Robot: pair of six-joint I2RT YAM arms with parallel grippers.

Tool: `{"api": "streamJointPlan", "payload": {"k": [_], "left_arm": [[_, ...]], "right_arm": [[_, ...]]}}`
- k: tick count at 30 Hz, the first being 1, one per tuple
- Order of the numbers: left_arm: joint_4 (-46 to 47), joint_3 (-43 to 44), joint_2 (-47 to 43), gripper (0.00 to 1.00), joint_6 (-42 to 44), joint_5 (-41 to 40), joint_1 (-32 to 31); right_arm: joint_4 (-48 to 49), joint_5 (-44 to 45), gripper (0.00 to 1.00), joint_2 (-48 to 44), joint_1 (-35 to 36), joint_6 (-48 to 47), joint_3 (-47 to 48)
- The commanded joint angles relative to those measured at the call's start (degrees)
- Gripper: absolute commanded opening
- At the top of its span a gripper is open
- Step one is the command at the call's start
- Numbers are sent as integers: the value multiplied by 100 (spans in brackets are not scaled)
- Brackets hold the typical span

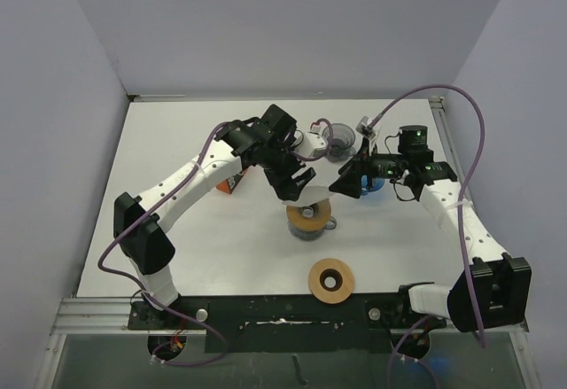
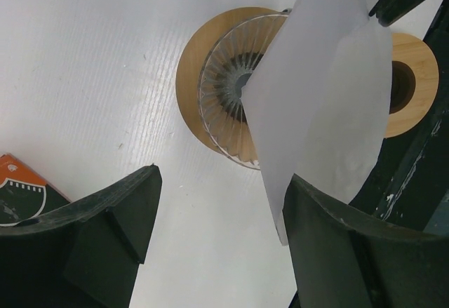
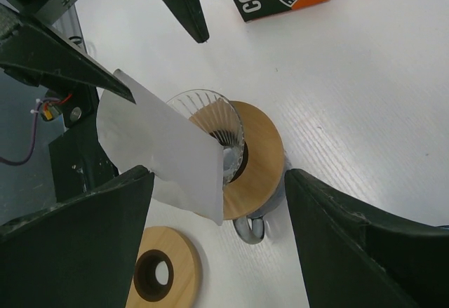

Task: Place the coffee filter in the dripper
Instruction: Place the coffee filter in the coffee dripper.

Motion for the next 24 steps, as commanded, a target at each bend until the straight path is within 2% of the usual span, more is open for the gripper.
{"api": "streamJointPlan", "payload": {"k": [1, 17, 24], "left_arm": [[357, -48, -384, 67, -89, 164, 76], [556, -366, -534, 67, -207, 353, 184], [775, -622, -569, 67, -372, 371, 197]], "right_arm": [[-145, -77, 77, 28, 146, -318, 235], [-195, 270, 75, 107, 268, -367, 269], [-184, 762, 71, 157, 365, -313, 271]]}}
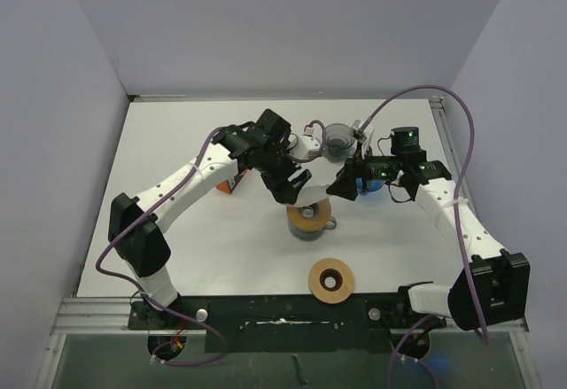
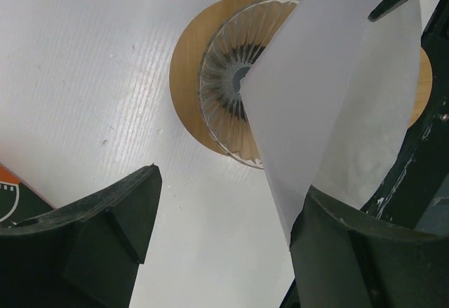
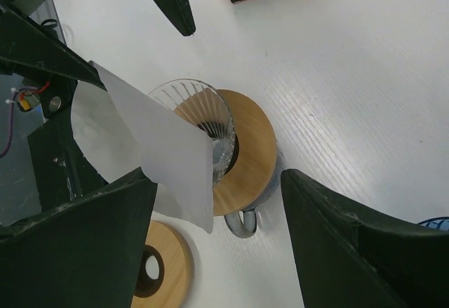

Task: Place the coffee filter in the dripper
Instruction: Place the coffee filter in the coffee dripper.

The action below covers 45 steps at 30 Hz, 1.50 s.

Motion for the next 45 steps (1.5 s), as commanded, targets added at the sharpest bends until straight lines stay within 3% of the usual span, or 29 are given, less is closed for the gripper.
{"api": "streamJointPlan", "payload": {"k": [1, 20, 32, 45], "left_arm": [[467, -83, -346, 67, -225, 170, 53], [1290, -524, -191, 67, -1370, 168, 135], [1640, -1009, -293, 66, -1451, 188, 134], [1666, -977, -132, 66, -1504, 174, 129]], "right_arm": [[84, 370, 70, 47, 76, -18, 248], [118, 1098, 65, 204, 300, 129, 256], [176, 948, 65, 211, 368, 160, 177], [262, 1178, 65, 316, 529, 210, 69]]}}
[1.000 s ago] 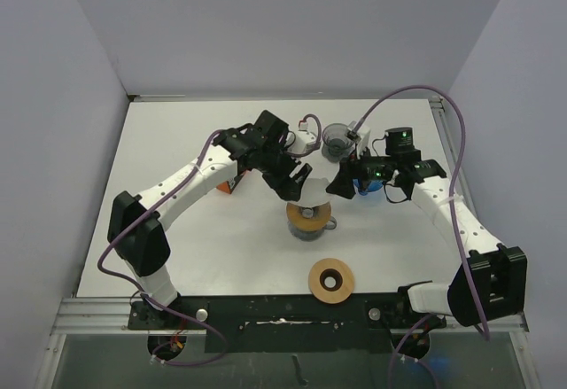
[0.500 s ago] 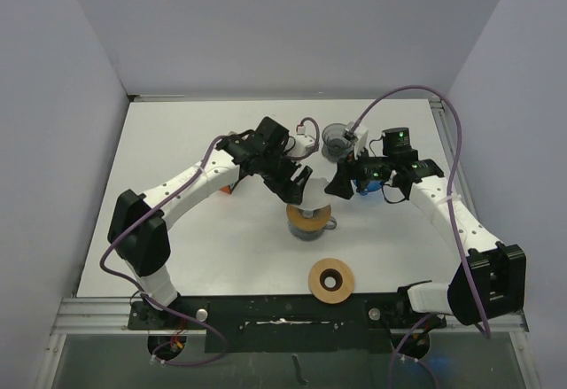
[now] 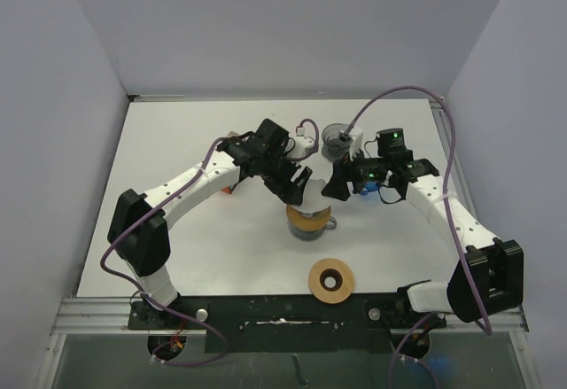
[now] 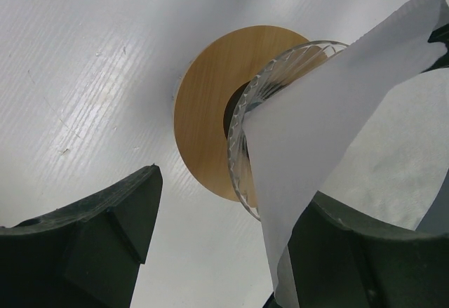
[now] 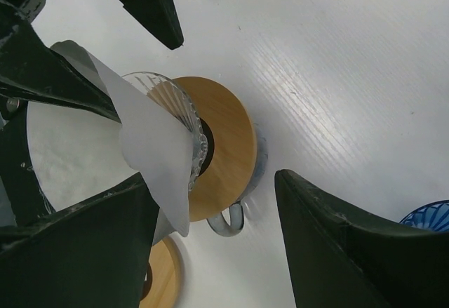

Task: Place the coffee filter in the dripper
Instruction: Place the coffee filter in the coffee dripper.

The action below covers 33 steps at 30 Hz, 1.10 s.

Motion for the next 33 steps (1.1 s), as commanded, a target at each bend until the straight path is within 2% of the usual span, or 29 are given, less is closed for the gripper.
{"api": "streamJointPlan", "payload": {"k": [1, 12, 33], "left_arm": [[293, 63, -121, 66, -68, 112, 15], [364, 41, 1, 66, -155, 58, -12], [757, -320, 14, 66, -305, -81, -98]], "right_arm": [[260, 138, 65, 73, 96, 30, 48], [342, 353, 61, 143, 194, 48, -48], [820, 386, 62, 177, 318, 355, -450]]}}
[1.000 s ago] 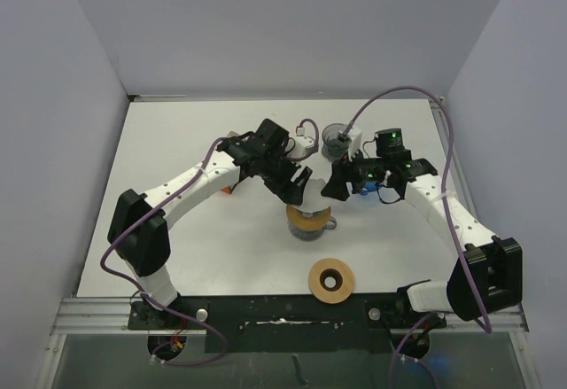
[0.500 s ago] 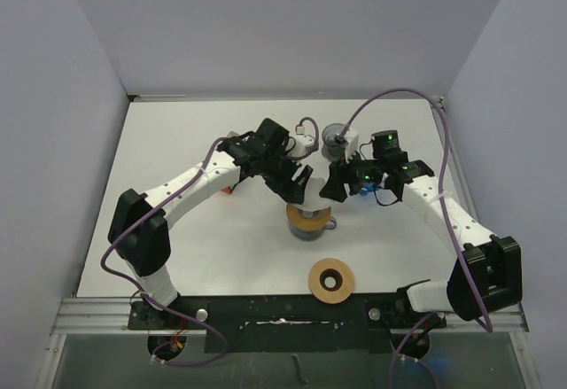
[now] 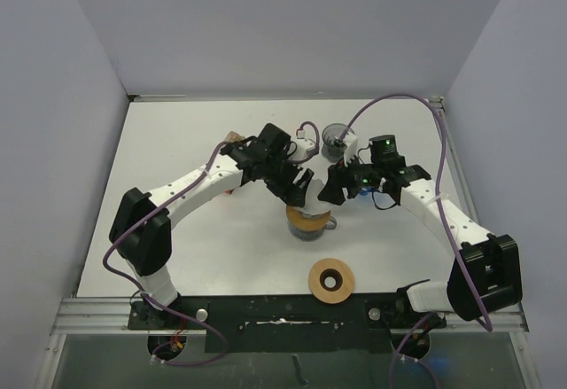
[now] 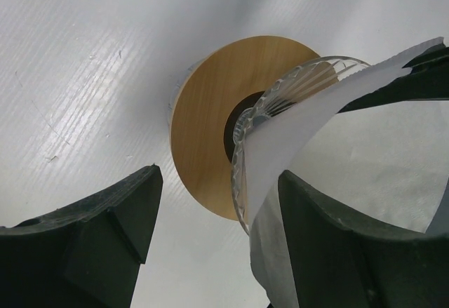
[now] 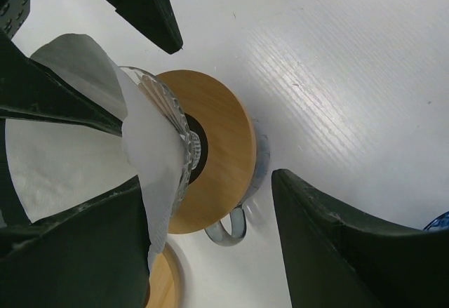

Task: Place the coffee filter in the dripper
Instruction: Place the coffee filter in the coffee dripper.

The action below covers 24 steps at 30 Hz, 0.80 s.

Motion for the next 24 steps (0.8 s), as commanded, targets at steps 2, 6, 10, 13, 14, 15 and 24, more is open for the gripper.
{"api": "streamJointPlan", "payload": {"k": [2, 6, 10, 13, 14, 15, 24], "left_arm": [[395, -94, -23, 65, -20, -26, -44], [479, -154, 10, 65, -35, -32, -46], [548, -233, 25, 65, -46, -64, -46], [638, -337, -3, 66, -46, -76, -46], [664, -358, -12, 66, -46, -88, -46], [677, -363, -26, 66, -42, -94, -46], [690, -321, -73, 68, 52, -41, -46]], "right_arm": [[303, 86, 62, 84, 122, 59, 1], [319, 121, 63, 107, 163, 58, -22], [335, 148, 63, 124, 188, 58, -42], [351, 149, 64, 133, 197, 58, -47], [362, 149, 64, 137, 197, 58, -43], [358, 149, 64, 141, 195, 51, -32], [194, -89, 70, 200, 139, 3, 222]]}}
